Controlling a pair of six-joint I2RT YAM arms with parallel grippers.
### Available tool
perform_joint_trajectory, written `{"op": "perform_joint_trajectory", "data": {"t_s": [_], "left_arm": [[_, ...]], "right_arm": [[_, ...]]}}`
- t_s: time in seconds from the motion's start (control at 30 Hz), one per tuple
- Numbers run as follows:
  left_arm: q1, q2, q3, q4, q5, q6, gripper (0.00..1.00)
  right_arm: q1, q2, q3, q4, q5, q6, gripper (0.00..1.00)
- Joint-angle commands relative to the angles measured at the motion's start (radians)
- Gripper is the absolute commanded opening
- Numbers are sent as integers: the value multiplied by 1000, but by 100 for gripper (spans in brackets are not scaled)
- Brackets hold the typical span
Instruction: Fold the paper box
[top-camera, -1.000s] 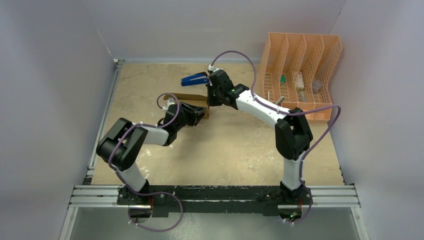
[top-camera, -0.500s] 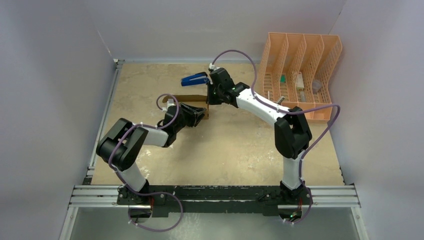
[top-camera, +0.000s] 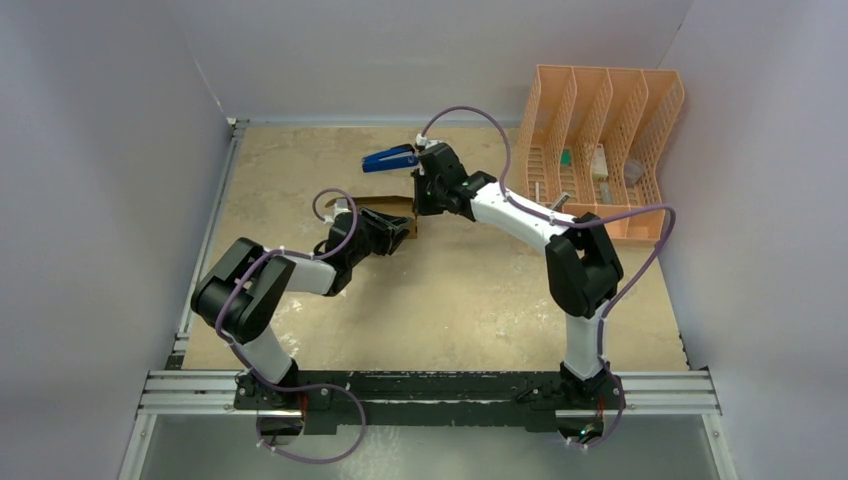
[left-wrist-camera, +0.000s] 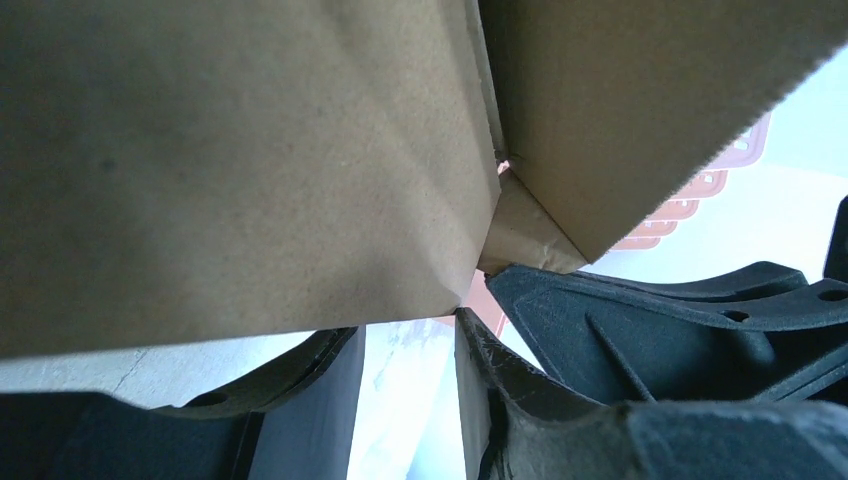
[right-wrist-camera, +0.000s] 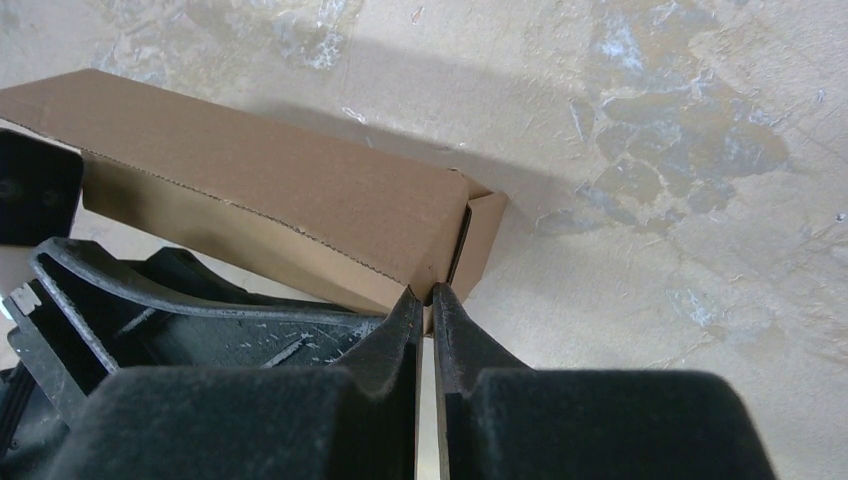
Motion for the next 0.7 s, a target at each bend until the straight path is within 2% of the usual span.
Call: {"op": "perform_joint_trajectory", "data": {"t_s": [0.0, 0.17, 0.27, 0.4, 0.47, 0.57, 0.67], "left_arm": [[-8, -25, 2, 14, 12, -14, 38], [-6, -57, 19, -33, 14, 13, 42], [2, -124, 43, -161, 14, 87, 45], [12, -280, 163, -597, -48, 333, 49], [17, -350, 245, -826, -136, 479, 51], [58, -420, 361, -1066, -216, 667, 52], [166, -441, 447, -1242, -216, 823, 53]], "right_arm": [[4, -30, -42, -20, 25, -38, 7], [4, -35, -66, -4, 21, -37, 8], [4, -35, -64, -6, 20, -36, 8], [4, -36, -59, -19, 7, -39, 9], [4, -37, -58, -23, -1, -44, 9], [4, -39, -58, -22, 5, -55, 9], [4, -39, -60, -27, 1, -63, 9]]}}
